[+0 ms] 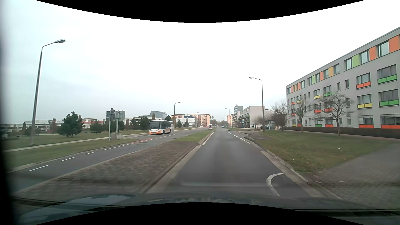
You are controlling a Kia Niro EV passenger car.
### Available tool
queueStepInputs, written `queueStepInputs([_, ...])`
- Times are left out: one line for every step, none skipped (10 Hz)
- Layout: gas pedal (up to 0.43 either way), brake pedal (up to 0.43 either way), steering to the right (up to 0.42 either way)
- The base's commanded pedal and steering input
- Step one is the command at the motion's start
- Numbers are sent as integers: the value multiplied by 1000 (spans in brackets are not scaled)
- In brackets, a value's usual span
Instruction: Follow the waypoints while adhering to traffic rules and regulations
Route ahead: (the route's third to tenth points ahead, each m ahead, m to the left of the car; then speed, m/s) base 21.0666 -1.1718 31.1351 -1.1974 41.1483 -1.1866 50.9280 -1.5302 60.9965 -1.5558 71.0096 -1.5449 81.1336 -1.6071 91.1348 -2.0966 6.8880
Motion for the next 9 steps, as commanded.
queueStepInputs([240,0,83])
queueStepInputs([240,0,68])
queueStepInputs([240,0,52])
queueStepInputs([240,0,37])
queueStepInputs([240,0,25])
queueStepInputs([240,0,13])
queueStepInputs([240,0,5])
queueStepInputs([240,0,0])
queueStepInputs([240,0,-6])
